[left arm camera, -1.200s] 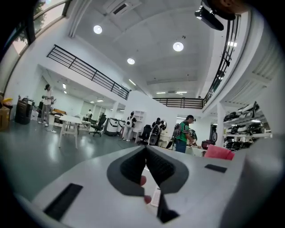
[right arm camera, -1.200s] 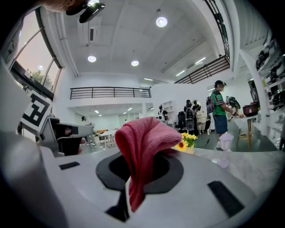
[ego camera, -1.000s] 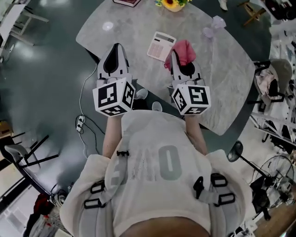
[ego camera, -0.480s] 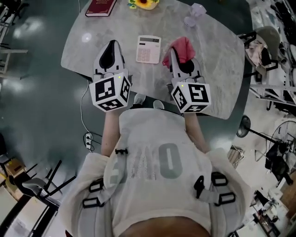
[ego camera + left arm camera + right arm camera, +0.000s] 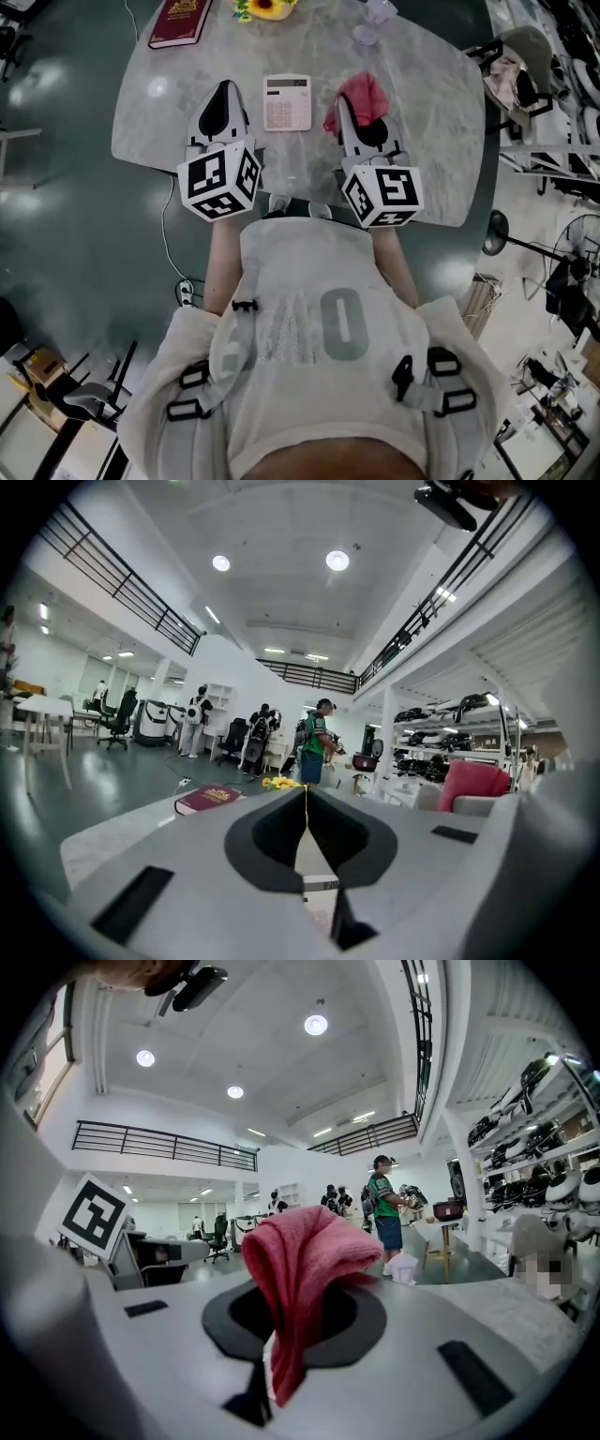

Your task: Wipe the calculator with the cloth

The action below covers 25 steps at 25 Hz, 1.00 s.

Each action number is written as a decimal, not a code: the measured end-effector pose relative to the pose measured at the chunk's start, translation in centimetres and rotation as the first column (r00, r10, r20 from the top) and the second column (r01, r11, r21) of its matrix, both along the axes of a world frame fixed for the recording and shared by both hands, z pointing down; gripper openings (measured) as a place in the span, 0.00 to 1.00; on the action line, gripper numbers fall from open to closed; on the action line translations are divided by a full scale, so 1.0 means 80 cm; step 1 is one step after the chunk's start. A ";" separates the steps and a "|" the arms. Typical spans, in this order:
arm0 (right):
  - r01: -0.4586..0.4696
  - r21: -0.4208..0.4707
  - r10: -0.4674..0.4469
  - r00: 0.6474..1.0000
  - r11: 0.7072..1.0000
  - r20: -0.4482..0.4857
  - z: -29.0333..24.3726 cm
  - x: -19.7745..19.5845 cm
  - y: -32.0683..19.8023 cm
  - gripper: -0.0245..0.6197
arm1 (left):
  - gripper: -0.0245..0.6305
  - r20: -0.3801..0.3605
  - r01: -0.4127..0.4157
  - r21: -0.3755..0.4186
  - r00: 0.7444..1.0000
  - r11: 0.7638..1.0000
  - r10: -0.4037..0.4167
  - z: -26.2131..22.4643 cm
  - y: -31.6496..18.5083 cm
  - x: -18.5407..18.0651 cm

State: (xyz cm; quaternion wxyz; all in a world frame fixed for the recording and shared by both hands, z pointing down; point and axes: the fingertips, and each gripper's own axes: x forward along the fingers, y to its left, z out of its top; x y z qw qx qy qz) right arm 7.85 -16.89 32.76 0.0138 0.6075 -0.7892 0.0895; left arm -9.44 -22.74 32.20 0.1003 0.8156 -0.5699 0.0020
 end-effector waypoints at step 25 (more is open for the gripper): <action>-0.022 -0.041 0.022 1.000 0.999 0.002 0.014 0.016 0.001 0.12 | 0.61 0.024 -0.012 -0.274 1.000 0.962 0.020 0.143 -0.035 -0.006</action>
